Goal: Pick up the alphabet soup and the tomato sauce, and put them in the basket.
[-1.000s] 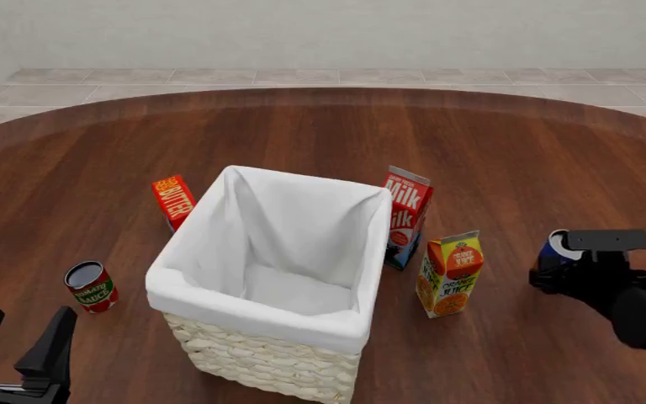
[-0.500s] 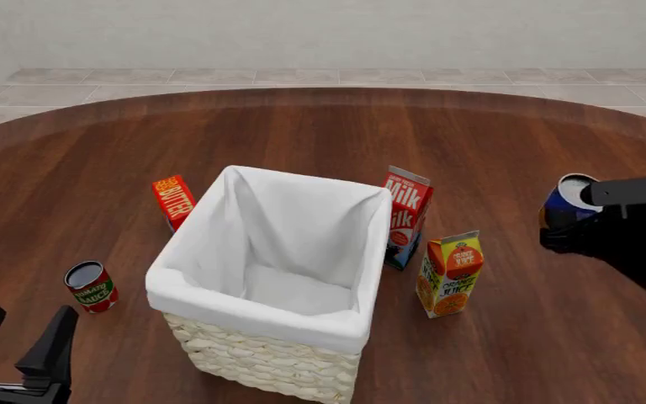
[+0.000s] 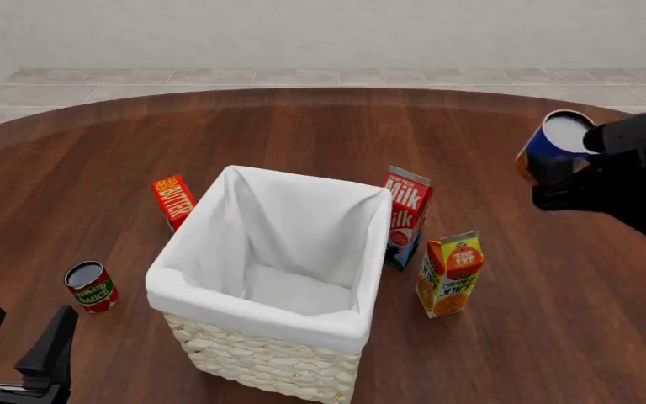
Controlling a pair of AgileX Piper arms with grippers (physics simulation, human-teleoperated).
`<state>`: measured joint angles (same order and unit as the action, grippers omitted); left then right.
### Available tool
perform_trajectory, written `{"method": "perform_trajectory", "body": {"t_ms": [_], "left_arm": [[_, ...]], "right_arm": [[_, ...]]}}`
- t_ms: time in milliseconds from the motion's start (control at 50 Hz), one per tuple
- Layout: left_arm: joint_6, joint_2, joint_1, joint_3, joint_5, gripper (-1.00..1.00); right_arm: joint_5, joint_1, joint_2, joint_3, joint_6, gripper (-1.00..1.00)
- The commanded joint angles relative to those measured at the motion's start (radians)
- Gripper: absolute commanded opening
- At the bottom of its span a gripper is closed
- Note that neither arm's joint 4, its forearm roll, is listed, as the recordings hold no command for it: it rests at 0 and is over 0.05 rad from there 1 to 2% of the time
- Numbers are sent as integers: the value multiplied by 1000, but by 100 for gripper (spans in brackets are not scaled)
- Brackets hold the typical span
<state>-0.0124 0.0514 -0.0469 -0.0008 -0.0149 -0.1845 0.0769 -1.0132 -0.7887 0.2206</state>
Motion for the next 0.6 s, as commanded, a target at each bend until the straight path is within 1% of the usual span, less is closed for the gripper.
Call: {"method": "perform_trajectory", "body": {"t_ms": [20,140,160,180,280,300,340,600], "left_arm": [[-3,4,-2,0,-2,100],[-5,-6,0,0,8,100],[-5,-7,0,0,9,100],[-5,-11,1,0,12,100],[-6,-19,1,0,17,100],[-6,-20,1,0,19,100],[-6,-24,1,0,22,100],[-7,-22,1,0,20,100]], "right_arm": [[-76,125,28,-113,-2,-100],[-97,194,20,-159,-12,-100],[-97,197,20,-160,-8,-100],[-98,217,13,-167,-1,-100],[-104,274,-3,-193,-2,-100],[-105,299,-9,-203,0,-100],[-104,324,-16,-209,5,-100],[-116,453,-76,-275,25,-100]]}}
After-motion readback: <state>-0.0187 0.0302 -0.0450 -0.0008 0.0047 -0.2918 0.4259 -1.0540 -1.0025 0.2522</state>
